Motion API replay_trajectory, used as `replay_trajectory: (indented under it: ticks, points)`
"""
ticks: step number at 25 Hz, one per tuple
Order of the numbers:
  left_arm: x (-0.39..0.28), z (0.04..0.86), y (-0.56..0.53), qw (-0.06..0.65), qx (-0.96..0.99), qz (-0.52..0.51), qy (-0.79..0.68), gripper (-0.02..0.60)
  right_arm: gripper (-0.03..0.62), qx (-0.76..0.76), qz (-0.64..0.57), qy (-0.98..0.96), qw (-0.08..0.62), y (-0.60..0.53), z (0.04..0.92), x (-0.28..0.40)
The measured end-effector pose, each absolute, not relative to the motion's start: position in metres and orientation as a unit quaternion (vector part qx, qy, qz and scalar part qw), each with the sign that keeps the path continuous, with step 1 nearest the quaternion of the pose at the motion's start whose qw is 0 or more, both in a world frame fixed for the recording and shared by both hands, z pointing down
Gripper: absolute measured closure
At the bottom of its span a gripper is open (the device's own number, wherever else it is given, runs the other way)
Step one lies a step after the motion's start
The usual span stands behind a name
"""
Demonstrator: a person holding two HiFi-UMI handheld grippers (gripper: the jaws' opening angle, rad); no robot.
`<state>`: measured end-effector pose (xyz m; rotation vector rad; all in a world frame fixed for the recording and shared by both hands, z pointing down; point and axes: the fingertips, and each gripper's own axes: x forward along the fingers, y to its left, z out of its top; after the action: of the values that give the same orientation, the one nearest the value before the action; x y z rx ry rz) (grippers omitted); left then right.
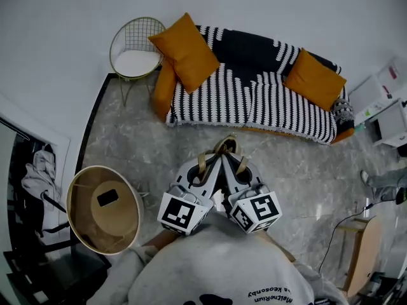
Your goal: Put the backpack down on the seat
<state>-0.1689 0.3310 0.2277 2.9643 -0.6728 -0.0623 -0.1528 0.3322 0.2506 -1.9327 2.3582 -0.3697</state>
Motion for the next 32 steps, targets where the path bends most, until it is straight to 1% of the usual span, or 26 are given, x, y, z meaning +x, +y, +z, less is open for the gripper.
replay_trajectory:
  ticks: [5, 11, 17, 24, 29, 32]
  points:
    - [-0.165, 0.234, 0.3, 0.058, 0.978, -0.027, -0.199, 0.563, 0.562, -0.644, -0.127, 0.754, 0.029, 0.306, 0.262, -0.149]
    - [-0.164, 0.244, 0.285, 0.086, 0.978, -0.023, -0.188, 0.563, 0.562, -0.65, -0.132, 0.748, 0.014, 0.289, 0.265, -0.148]
    - [-0.17, 0.244, 0.266, 0.086, 0.975, -0.026, -0.205, 0.563, 0.56, -0.635, -0.144, 0.759, 0.009, 0.265, 0.269, -0.153]
    - [-0.171, 0.246, 0.218, 0.077, 0.966, -0.027, -0.246, 0.563, 0.562, -0.6, -0.147, 0.787, 0.007, 0.215, 0.274, -0.153]
    - [-0.149, 0.256, 0.172, 0.085, 0.961, -0.004, -0.262, 0.563, 0.562, -0.587, -0.158, 0.794, 0.003, 0.166, 0.282, -0.132]
    - [-0.123, 0.257, 0.137, 0.087, 0.959, -0.014, -0.271, 0.563, 0.562, -0.58, -0.166, 0.797, -0.001, 0.132, 0.287, -0.106]
